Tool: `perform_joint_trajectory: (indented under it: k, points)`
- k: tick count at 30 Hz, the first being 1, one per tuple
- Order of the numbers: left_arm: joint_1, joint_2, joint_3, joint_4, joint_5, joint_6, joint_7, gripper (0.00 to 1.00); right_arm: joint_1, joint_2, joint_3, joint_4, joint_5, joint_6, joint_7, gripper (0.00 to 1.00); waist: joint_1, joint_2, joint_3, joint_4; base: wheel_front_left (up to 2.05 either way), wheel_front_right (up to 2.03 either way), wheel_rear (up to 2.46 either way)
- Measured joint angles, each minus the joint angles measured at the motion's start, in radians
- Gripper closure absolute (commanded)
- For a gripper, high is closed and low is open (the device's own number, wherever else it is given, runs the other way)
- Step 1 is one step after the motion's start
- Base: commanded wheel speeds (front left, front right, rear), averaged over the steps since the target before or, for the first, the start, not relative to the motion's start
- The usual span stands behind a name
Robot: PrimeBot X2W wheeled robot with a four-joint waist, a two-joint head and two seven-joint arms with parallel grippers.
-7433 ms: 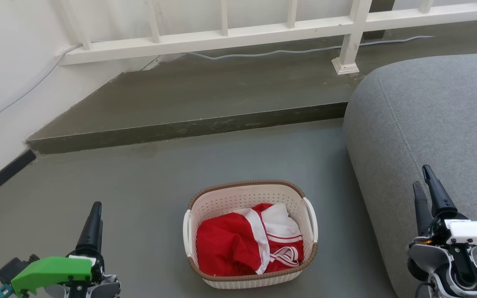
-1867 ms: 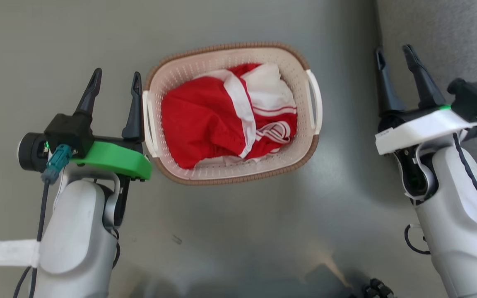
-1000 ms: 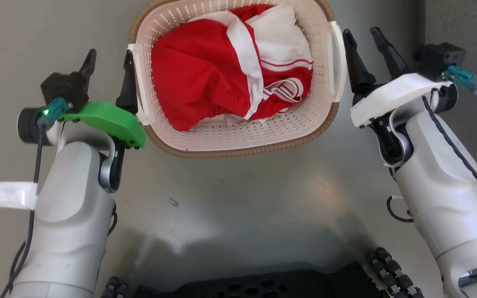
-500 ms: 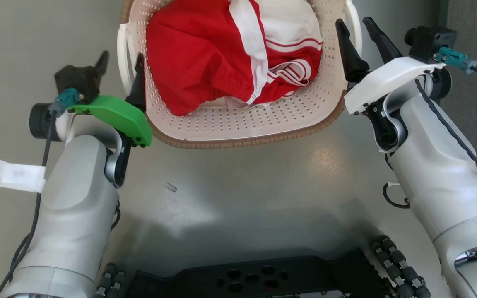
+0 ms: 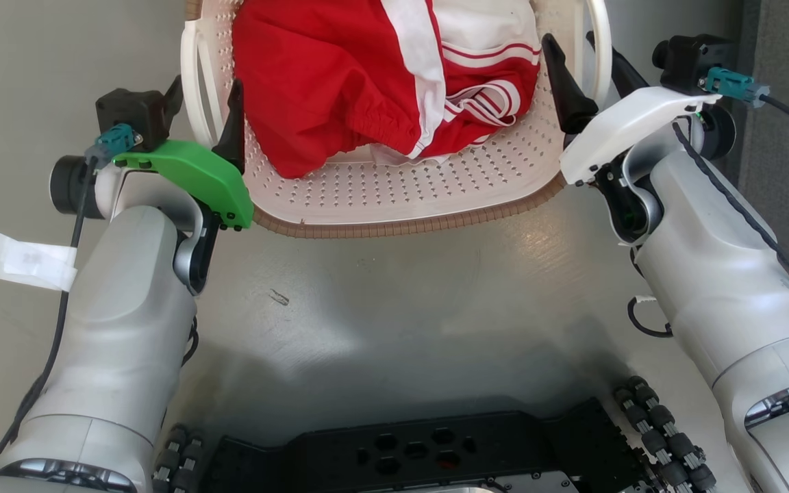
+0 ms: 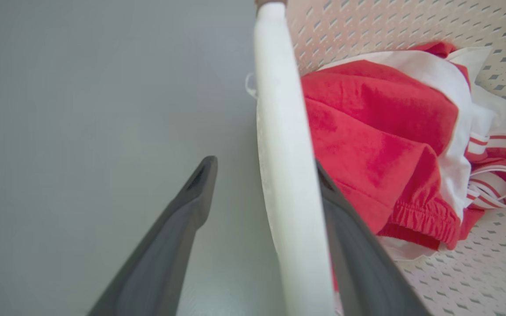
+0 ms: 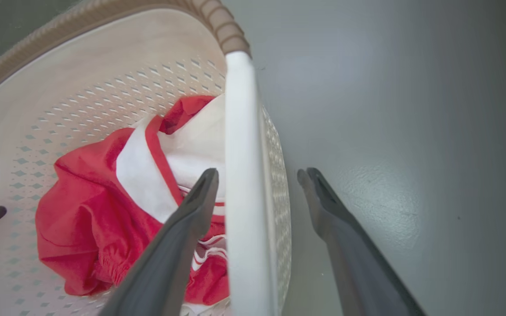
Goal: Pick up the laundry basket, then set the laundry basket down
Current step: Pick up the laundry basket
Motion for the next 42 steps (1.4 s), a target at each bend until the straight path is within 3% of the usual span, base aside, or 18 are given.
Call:
perform_joint_trajectory:
  k: [6,7,8,9,10,11,12,30,42]
  points:
    - [-0.013,0.000,-0.017,0.033,-0.022,-0.003,0.000,0.01,-0.016,0.002,0.019,0.037,0.021,0.000,0.000,0.00,0.0000,0.0000,0.003,0.000,0.00,0.00,0.00]
    - [-0.018,0.000,-0.020,0.035,-0.023,-0.003,0.000,0.08,-0.020,0.002,0.021,0.039,0.021,0.000,0.000,0.06,0.0000,0.0000,0.003,0.001,0.00,0.00,0.00]
    - [-0.022,-0.001,-0.024,0.036,-0.025,-0.004,0.000,0.18,-0.024,0.003,0.023,0.040,0.024,0.000,0.000,0.19,0.0000,0.0000,0.003,0.001,0.00,0.00,0.00]
    - [-0.027,-0.002,-0.029,0.039,-0.029,-0.004,0.000,0.43,-0.030,0.003,0.025,0.041,0.028,0.000,0.000,0.63,0.0000,0.0000,0.003,0.001,0.00,0.00,0.00]
    - [-0.030,-0.003,-0.034,0.042,-0.032,-0.005,0.000,0.63,-0.036,0.003,0.027,0.041,0.030,0.000,0.000,1.00,-0.0001,0.0000,0.004,0.001,0.00,0.00,0.00]
    - [-0.036,-0.005,-0.038,0.047,-0.035,-0.006,-0.001,0.89,-0.039,0.003,0.029,0.041,0.030,0.000,0.000,1.00,-0.0001,0.0000,0.004,0.001,0.00,0.00,0.00]
    - [-0.036,-0.005,-0.038,0.047,-0.035,-0.006,-0.001,1.00,-0.039,0.003,0.029,0.041,0.030,0.000,0.000,1.00,-0.0001,0.0000,0.004,0.001,0.00,0.00,0.00]
    - [-0.059,-0.014,-0.072,0.106,-0.094,-0.010,-0.006,1.00,-0.047,0.015,0.062,0.067,0.068,-0.002,0.000,1.00,-0.0001,0.0000,-0.043,0.006,0.00,0.00,0.00]
    - [-0.054,-0.012,-0.117,0.161,-0.146,-0.013,-0.006,1.00,-0.021,0.014,0.127,0.119,0.083,-0.002,0.000,1.00,0.0000,0.0000,-0.148,0.013,0.00,0.00,0.00]
